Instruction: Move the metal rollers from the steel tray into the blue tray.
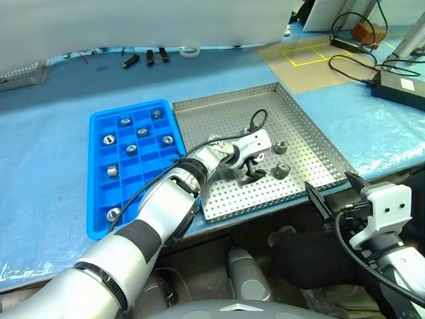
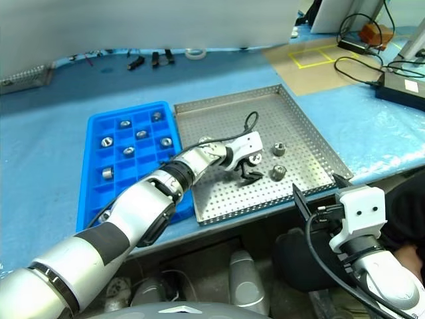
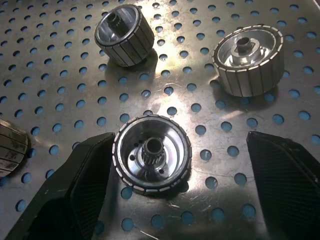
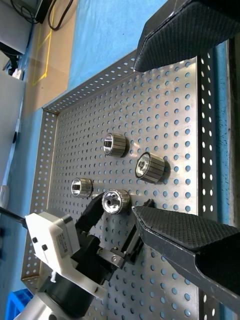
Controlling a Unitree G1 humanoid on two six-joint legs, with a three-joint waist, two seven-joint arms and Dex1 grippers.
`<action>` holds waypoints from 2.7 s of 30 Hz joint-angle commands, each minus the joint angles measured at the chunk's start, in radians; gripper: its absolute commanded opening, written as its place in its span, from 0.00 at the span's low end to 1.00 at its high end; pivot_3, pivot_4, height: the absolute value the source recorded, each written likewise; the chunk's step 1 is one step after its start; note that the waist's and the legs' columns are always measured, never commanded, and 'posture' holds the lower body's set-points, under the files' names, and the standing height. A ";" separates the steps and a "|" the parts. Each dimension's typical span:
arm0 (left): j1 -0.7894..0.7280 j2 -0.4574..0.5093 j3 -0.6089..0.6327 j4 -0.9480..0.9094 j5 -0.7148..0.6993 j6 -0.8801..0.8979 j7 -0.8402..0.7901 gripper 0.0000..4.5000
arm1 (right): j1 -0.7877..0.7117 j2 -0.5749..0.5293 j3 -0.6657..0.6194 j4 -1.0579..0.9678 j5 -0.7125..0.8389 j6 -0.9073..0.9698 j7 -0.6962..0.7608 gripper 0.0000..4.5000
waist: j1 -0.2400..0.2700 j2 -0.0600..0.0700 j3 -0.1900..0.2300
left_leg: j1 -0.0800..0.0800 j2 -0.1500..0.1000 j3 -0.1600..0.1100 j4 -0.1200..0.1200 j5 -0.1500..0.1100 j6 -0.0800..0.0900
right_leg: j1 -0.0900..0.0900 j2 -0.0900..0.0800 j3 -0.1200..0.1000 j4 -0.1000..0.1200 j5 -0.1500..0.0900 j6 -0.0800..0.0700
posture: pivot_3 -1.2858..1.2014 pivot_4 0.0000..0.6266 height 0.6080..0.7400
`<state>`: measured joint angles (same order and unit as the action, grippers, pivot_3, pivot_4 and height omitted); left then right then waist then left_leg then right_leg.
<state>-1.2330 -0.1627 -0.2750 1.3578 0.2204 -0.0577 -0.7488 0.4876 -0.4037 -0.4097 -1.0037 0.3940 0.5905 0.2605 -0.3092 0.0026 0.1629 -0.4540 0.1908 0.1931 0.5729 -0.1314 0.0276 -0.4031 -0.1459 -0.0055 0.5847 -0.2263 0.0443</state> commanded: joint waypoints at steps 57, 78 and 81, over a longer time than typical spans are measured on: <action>0.648 0.542 0.252 -1.316 -0.358 0.565 -0.205 0.37 | -0.870 -0.123 0.488 0.671 0.043 -0.111 0.510 1.00 | 0.409 0.007 0.005 | -0.001 -0.002 -0.015 0.000 0.002 0.003 | 0.010 -0.014 -0.022 0.006 -0.001 -0.009 | 0.54 0.24 1.00; 0.643 0.649 0.133 -1.245 -0.378 0.538 -0.244 0.37 | -0.811 -0.114 0.466 0.667 0.015 -0.144 0.498 1.00 | 0.408 0.007 0.005 | 0.005 0.016 -0.016 -0.018 0.023 -0.029 | -0.006 0.013 -0.019 0.023 0.000 -0.011 | 0.52 0.24 1.00; 0.623 0.642 0.134 -1.209 -0.384 0.521 -0.248 0.45 | -0.809 -0.113 0.464 0.664 0.013 -0.146 0.492 1.00 | 0.408 0.007 0.005 | 0.005 0.016 -0.016 -0.018 0.024 -0.029 | -0.006 0.013 -0.019 0.023 0.000 -0.011 | 0.52 0.24 1.00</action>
<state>-0.5859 0.4736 -0.1492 0.1515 -0.1541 0.4884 -0.9905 -0.3236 -0.5125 0.0807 -0.2923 0.4035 0.4652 0.7575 0.0987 0.0092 0.1675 -0.4489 0.2068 0.1770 0.5548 -0.1078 -0.0014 -0.4090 -0.1330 -0.0240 0.6073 -0.2262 0.0333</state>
